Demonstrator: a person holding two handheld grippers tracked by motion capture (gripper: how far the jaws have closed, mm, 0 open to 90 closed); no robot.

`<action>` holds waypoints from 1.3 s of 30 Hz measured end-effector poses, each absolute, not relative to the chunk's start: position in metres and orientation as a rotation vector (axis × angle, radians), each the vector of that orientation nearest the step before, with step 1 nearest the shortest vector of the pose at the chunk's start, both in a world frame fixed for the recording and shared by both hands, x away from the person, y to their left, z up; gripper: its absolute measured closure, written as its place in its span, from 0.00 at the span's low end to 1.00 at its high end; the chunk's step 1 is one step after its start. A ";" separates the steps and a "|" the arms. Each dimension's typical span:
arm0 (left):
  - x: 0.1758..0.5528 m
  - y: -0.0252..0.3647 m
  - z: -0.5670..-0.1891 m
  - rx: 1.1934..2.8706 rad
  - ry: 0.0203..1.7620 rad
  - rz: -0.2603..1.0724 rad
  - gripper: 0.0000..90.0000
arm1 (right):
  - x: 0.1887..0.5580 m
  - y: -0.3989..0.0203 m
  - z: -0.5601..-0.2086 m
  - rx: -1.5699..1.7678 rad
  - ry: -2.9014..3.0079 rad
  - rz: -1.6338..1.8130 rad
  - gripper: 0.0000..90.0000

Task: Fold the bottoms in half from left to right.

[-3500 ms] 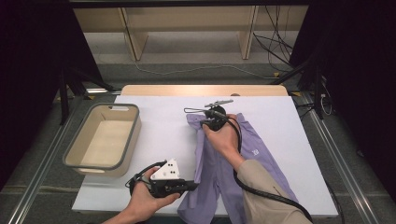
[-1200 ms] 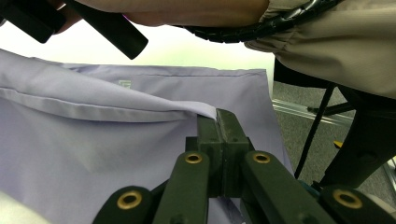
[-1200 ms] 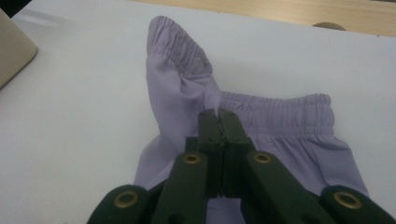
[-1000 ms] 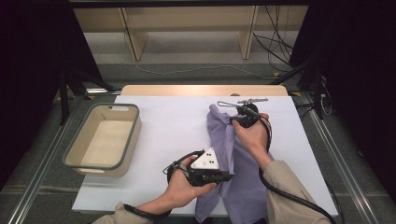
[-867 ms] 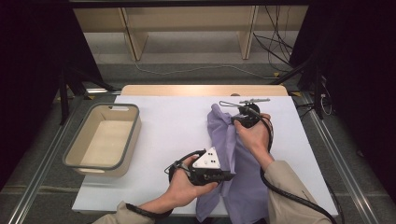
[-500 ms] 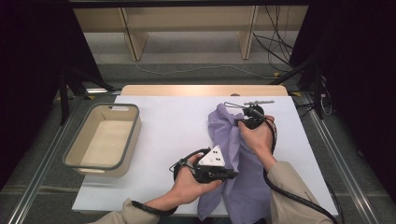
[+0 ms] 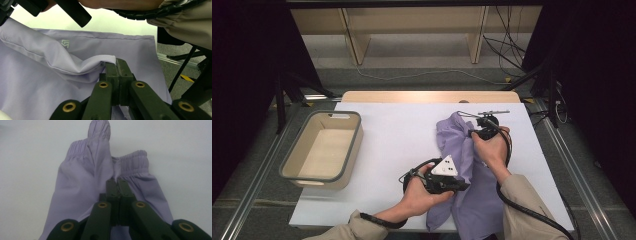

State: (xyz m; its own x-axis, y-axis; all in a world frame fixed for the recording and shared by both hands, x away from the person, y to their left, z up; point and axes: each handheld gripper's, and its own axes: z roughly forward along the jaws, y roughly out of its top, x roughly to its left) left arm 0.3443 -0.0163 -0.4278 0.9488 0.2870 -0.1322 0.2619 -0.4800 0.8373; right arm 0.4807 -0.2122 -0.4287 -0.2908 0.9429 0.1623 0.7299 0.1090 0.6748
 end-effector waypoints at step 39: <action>0.353 -0.032 -0.448 2.177 0.416 0.022 0.99 | 0.473 -0.213 -0.454 1.736 2.227 0.749 0.93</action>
State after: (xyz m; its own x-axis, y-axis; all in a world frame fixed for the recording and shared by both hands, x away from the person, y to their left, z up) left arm 0.3527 -0.0323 -0.4484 0.9435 0.3031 -0.1339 0.2870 -0.5455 0.7874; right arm 0.4727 -0.2129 -0.4543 -0.2781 0.9511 0.1347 0.8392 0.1724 0.5157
